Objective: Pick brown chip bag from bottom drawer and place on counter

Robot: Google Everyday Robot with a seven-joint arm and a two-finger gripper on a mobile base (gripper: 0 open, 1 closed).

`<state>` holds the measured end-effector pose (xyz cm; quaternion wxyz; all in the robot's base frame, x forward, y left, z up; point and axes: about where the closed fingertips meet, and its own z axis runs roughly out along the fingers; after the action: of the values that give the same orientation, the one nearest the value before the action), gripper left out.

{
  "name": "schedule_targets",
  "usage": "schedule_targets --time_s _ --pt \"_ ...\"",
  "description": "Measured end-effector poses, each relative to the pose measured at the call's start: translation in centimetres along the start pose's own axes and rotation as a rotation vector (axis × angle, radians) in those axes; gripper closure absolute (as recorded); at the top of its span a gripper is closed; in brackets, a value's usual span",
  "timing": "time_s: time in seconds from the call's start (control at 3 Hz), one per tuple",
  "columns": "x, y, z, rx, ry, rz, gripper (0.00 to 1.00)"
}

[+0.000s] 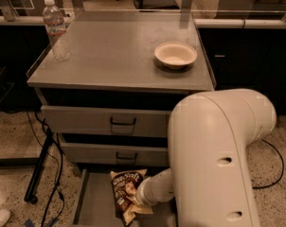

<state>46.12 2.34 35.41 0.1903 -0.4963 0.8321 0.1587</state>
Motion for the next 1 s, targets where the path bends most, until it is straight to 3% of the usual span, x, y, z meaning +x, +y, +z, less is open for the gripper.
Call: schedule_targets --time_s 0.33,0.67,1.0 --pt "-1.7 0.3 -2.9 0.047 -0.052 0.0 1.0" --pt "-1.7 0.3 -2.8 0.046 -0.051 -0.003 1.0" --pt "-0.5 0.1 -4.6 0.062 -0.086 0.031 1.0"
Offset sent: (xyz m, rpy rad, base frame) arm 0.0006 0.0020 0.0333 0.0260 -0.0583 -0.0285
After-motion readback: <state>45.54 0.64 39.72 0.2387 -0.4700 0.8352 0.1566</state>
